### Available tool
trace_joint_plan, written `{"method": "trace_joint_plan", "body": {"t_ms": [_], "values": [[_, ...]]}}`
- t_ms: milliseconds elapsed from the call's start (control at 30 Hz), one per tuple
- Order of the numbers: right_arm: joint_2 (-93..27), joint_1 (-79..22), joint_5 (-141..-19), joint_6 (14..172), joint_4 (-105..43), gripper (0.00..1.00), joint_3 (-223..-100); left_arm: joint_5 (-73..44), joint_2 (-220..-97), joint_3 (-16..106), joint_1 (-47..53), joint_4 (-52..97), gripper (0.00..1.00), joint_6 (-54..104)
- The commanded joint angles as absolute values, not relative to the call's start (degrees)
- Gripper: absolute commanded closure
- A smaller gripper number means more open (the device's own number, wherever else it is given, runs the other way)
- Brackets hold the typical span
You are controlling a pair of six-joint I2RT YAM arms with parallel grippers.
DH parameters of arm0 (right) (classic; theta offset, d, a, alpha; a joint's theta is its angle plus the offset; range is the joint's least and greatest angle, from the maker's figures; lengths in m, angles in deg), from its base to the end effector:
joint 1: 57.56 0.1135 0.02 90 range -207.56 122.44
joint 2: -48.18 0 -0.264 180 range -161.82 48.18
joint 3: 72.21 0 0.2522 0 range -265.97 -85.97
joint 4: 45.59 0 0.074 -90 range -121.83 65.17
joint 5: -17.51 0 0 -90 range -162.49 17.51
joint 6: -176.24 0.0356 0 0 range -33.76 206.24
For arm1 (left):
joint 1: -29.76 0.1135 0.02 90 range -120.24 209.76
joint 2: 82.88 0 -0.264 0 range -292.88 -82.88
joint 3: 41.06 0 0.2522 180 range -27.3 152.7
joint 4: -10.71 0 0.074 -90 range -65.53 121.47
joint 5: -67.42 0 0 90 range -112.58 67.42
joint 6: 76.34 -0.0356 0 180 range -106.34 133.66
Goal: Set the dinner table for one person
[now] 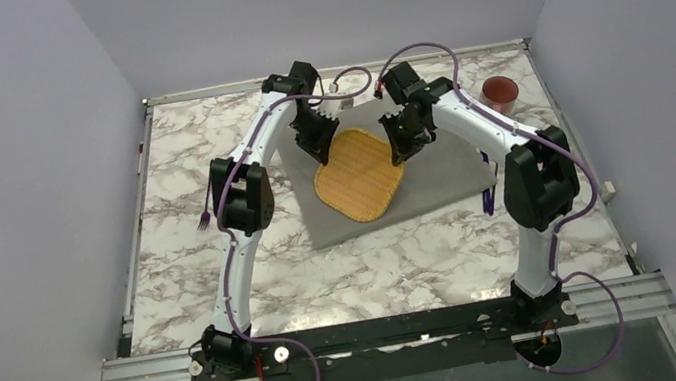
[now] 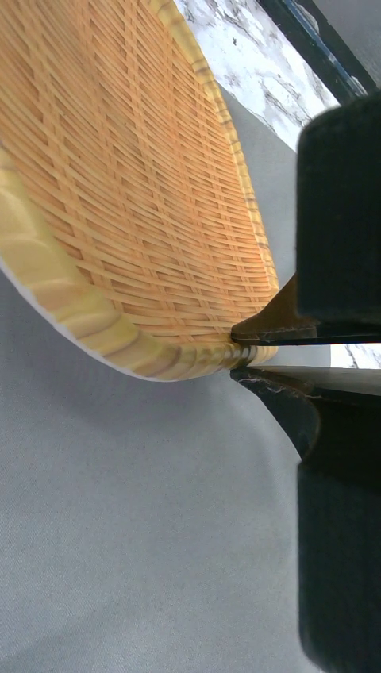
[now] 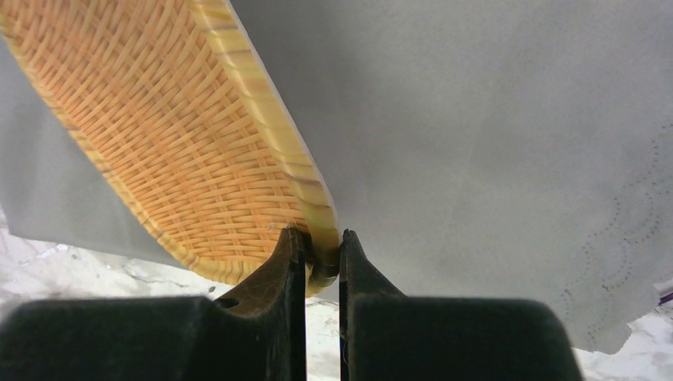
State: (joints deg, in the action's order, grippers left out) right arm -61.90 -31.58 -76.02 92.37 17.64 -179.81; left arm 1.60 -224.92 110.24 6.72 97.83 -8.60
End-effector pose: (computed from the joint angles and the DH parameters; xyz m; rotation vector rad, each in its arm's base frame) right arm 0.3655 0.1805 0.2507 -0.4903 2.6965 0.2443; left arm 0.4539 -0.2089 0.2124 1.1660 2.6244 -0.6170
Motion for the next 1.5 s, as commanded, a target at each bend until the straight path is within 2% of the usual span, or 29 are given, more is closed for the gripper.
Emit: {"method": "trace_joint_plan", "body": {"t_ms": [0, 200, 233, 300, 433, 467, 500, 733, 967, 1233, 1367, 1467], "values": [[-65.5, -29.1, -64.4, 88.7, 7.9, 0.99, -178.8, 14.3, -228.6, 110.2, 1.1, 93.8, 1.00, -5.8], [-68.8, -29.2, -60.8, 88.2, 8.2, 0.99, -179.3, 13.6, -230.5, 110.7, 1.0, 92.6, 1.00, -5.0], [-69.2, -29.2, -61.0, 88.0, 8.3, 0.96, -179.4, 13.6, -230.7, 110.6, 0.9, 92.6, 1.00, -5.0], [-70.0, -29.2, -61.5, 88.0, 8.8, 0.84, -179.7, 13.3, -231.0, 110.3, 0.9, 92.6, 1.00, -4.9], [-70.8, -29.2, -62.6, 88.1, 9.0, 0.80, -179.8, 12.7, -230.4, 108.5, 0.8, 92.3, 0.99, -5.0], [-70.7, -29.2, -62.8, 88.0, 9.0, 0.73, -179.8, 12.6, -230.1, 108.1, 0.8, 92.3, 0.97, -5.1], [-70.8, -29.2, -63.1, 88.0, 9.0, 0.71, -179.9, 12.2, -229.7, 107.4, 0.8, 92.3, 0.95, -5.1], [-67.9, -29.2, -63.8, 87.5, 7.6, 0.70, -179.5, 7.0, -222.6, 101.7, 0.8, 90.3, 0.90, -5.1], [-66.3, -29.1, -63.8, 87.4, 7.7, 0.70, -178.4, 3.9, -217.3, 101.2, 1.7, 88.3, 0.87, -1.9], [-62.4, -29.2, -65.0, 87.4, 5.3, 0.69, -175.6, 0.2, -214.5, 103.4, 1.7, 86.5, 0.73, 0.8], [-59.3, -29.2, -65.4, 88.2, 4.2, 0.69, -174.8, -2.4, -215.3, 103.3, 1.7, 85.0, 0.61, 2.9], [-57.6, -29.2, -67.7, 87.7, 4.4, 0.69, -174.4, -2.0, -216.7, 103.3, 1.8, 85.0, 0.60, 2.9]]}}
